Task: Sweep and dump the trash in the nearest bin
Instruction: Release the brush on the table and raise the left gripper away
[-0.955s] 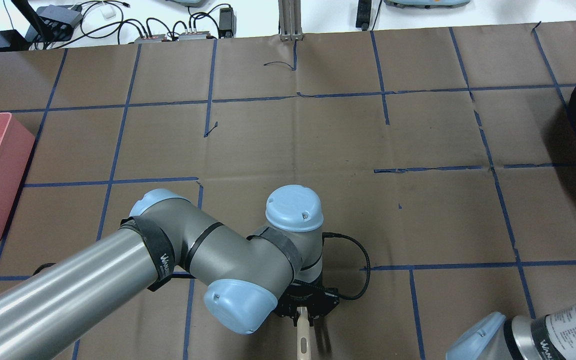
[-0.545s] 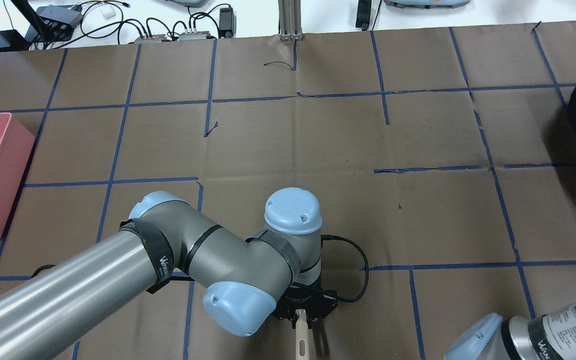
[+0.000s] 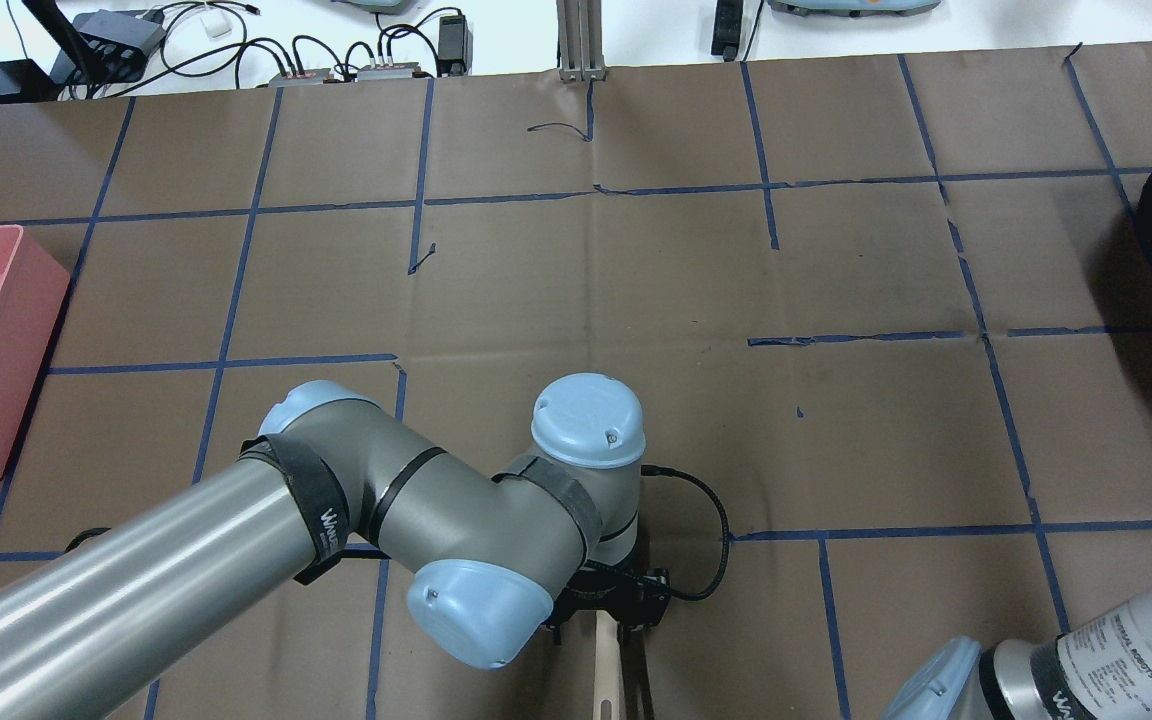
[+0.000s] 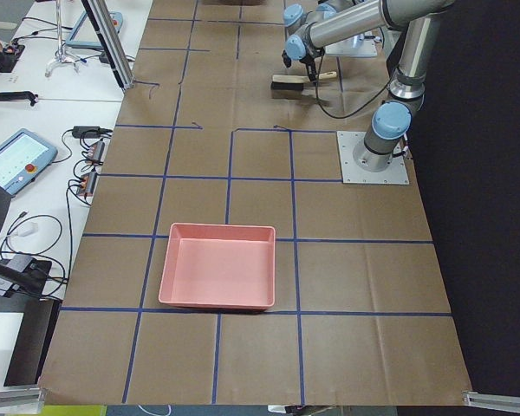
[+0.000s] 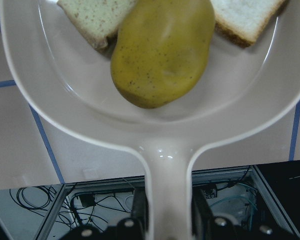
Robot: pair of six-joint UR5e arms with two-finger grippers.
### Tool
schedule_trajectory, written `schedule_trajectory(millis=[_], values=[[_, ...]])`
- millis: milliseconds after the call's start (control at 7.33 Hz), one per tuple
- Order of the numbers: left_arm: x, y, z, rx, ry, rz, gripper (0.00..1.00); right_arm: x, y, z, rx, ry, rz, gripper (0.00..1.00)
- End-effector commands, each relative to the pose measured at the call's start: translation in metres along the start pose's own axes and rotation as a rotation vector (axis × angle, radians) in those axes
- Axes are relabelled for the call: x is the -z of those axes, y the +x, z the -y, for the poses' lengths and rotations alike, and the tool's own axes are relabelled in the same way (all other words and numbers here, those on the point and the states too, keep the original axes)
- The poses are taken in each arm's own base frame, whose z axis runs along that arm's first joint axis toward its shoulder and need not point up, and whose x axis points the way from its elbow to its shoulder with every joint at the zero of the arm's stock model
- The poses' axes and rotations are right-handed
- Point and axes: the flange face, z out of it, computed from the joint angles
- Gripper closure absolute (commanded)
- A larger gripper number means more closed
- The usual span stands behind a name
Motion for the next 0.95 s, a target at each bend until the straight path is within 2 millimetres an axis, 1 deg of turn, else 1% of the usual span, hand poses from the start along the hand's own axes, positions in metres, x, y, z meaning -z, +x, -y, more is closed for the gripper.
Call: schedule_trajectory(millis=[0,136,273,409,545,682,818], values=[[0.042,0.004,0.005,-0.018,0.086,-0.037,0.06,0.005,0.005,0.006,0.012,-0.05,0.036,0.97],[0.067,-0.002,0.009,-0.006,0.133,-0.061,0.03,0.006,0.003,0.005,-0.01,-0.074,0.059,0.97],[0.105,-0.018,0.022,0.033,0.194,-0.107,0.0,0.008,0.001,0.003,-0.044,-0.105,0.085,0.97],[0.14,-0.038,0.026,0.075,0.245,-0.145,0.0,0.012,0.005,0.006,-0.052,-0.129,0.08,0.97],[0.178,-0.066,0.028,0.124,0.341,-0.136,0.0,0.017,0.013,0.012,-0.044,-0.193,0.096,0.97],[0.202,-0.088,0.036,0.084,0.417,-0.054,0.0,0.025,0.02,0.025,-0.027,-0.203,0.094,0.97],[0.23,-0.1,0.044,-0.04,0.47,-0.025,0.0,0.026,0.02,0.025,-0.028,-0.205,0.094,0.97]])
